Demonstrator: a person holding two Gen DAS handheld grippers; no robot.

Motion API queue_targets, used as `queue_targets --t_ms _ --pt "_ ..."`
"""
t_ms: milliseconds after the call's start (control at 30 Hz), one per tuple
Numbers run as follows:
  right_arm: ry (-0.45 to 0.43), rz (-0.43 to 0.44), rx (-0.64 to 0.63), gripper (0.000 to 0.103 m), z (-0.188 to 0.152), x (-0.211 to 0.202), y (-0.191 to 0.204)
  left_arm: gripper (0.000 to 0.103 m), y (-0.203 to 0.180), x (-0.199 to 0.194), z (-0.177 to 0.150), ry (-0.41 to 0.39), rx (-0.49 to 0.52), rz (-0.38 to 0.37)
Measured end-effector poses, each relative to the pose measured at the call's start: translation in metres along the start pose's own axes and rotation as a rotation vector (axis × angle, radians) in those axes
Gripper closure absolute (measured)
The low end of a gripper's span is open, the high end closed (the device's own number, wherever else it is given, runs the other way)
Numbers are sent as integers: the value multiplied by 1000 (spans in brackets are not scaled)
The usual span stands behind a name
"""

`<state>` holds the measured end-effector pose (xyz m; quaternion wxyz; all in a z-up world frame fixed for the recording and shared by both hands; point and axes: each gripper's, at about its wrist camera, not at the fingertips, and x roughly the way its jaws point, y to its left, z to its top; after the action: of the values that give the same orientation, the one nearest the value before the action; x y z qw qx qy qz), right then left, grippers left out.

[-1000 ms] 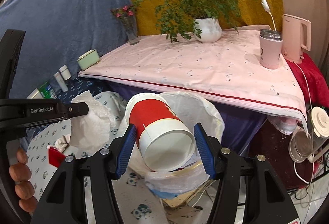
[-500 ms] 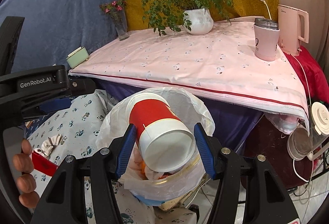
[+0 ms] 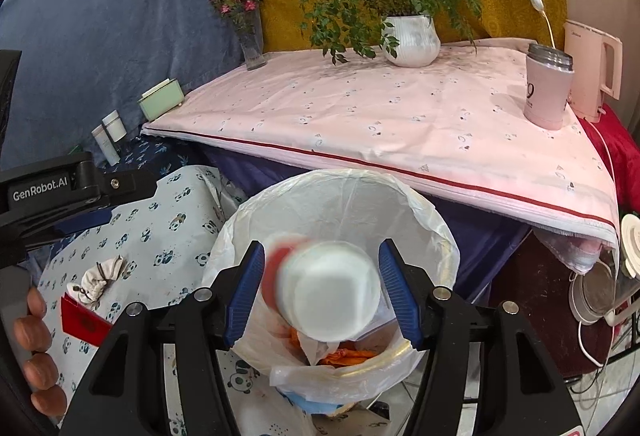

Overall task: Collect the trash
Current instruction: 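Carry the red cup and white tissue over the white bin and open both grippers, then grasp the red packet with the right gripper while the left gripper grasps the white glove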

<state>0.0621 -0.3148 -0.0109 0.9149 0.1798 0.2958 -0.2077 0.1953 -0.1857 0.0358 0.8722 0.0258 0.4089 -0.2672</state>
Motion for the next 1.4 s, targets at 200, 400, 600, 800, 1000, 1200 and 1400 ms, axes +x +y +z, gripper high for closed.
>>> queue_targets --t_ms 200,400,600,800,1000,1200,1400 --pt "-4 29 -31 45 1 -7 21 21 25 -13 2 -31 -19 50" --pt "-1 88 -70 41 -1 -16 51 19 63 -30 2 -55 -61 104" --pt "16 146 -128 39 -9 -22 90 19 107 -47 -3 -69 -108 165" --pt "44 200 -200 37 -24 -25 132 19 149 -59 -17 -64 -136 229" --pt "80 249 -270 36 -40 -25 169 19 184 -66 -33 -50 -156 291" --pt "108 281 -320 33 -56 -21 198 19 211 -65 -50 -24 -146 341" --pt "143 288 -348 32 -65 -9 216 19 222 -56 -61 5 -84 371"
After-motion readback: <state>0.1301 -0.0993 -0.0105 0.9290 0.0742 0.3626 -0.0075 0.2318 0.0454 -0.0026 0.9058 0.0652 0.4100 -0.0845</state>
